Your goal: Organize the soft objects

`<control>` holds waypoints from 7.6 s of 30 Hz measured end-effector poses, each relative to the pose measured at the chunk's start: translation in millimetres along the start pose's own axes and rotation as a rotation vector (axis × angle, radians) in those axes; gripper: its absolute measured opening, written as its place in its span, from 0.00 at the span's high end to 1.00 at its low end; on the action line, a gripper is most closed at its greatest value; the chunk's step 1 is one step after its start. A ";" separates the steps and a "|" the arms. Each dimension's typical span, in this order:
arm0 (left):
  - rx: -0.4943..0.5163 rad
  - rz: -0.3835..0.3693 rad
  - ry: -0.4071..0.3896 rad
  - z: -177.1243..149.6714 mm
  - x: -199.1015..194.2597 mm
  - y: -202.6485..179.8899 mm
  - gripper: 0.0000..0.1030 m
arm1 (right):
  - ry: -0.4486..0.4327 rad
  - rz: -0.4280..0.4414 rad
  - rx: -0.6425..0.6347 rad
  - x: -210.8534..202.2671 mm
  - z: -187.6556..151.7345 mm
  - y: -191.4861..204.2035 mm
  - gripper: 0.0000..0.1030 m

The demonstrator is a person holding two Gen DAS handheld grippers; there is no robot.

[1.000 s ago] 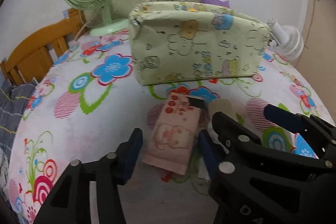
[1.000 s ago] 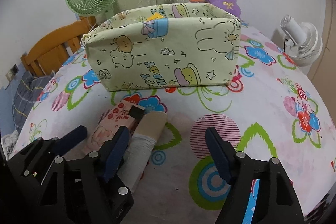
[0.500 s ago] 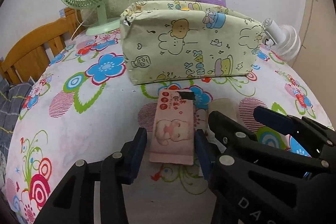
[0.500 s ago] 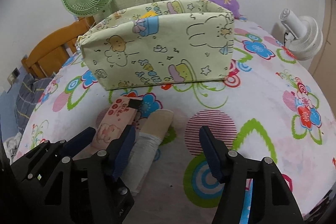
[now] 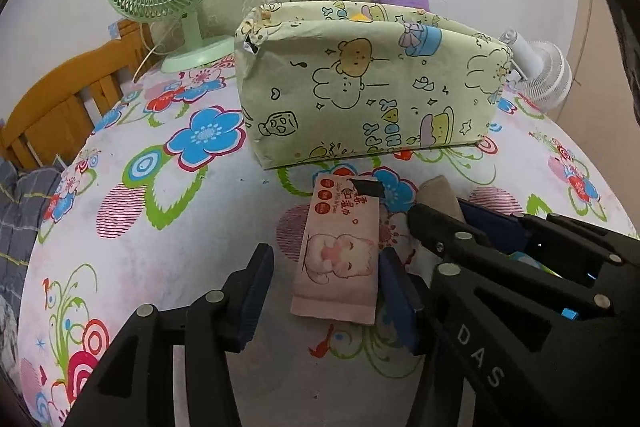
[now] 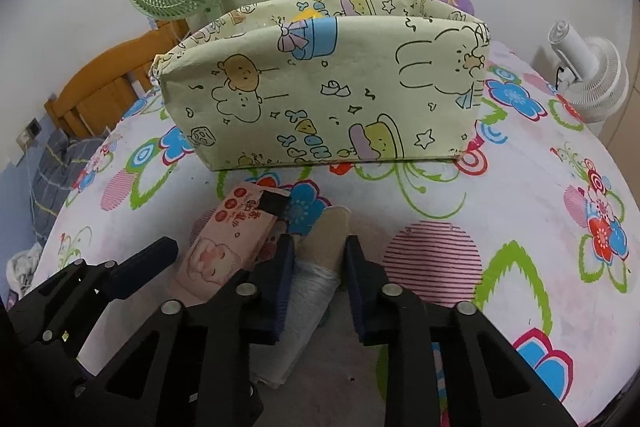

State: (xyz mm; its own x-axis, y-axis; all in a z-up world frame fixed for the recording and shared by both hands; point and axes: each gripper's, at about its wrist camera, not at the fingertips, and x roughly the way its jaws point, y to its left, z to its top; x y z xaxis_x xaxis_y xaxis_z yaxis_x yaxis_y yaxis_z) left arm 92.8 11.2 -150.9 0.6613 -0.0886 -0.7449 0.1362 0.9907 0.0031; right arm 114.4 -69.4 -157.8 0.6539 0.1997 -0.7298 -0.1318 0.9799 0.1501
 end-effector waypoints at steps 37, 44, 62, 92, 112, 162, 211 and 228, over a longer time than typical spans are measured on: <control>-0.034 -0.020 -0.061 17.1 -30.0 -43.9 0.62 | -0.082 0.042 0.039 -44.8 8.0 -37.2 0.82; -0.032 -0.018 -0.103 21.3 -48.7 -49.4 0.62 | -0.128 0.047 0.029 -68.2 11.5 -37.9 0.82; -0.033 -0.019 -0.216 43.1 -99.9 -53.6 0.62 | -0.234 0.039 0.002 -124.1 34.0 -32.2 0.82; -0.057 0.004 -0.335 79.4 -130.9 -43.7 0.62 | -0.344 0.044 -0.047 -161.2 74.8 -17.9 0.82; -0.079 0.036 -0.345 118.9 -93.6 -29.1 0.62 | -0.350 0.057 -0.050 -121.3 121.7 -21.9 0.82; -0.106 0.055 -0.198 157.7 23.9 -27.2 0.16 | -0.192 0.045 -0.013 5.6 170.7 -57.9 0.83; -0.131 0.098 -0.159 142.5 9.2 -11.6 0.03 | -0.205 -0.005 -0.093 -4.7 158.4 -36.6 0.07; -0.103 0.104 -0.251 120.5 -61.9 -15.7 0.00 | -0.303 -0.060 -0.102 -85.7 129.3 -37.8 0.07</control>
State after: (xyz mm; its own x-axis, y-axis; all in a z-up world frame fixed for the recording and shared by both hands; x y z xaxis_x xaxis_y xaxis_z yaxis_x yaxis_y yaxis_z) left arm 138.6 -11.3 -24.4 0.8315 0.0042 -0.5555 -0.0093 0.9999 -0.0064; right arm 159.7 -123.8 -14.7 0.8528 0.1466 -0.5012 -0.1500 0.9881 0.0339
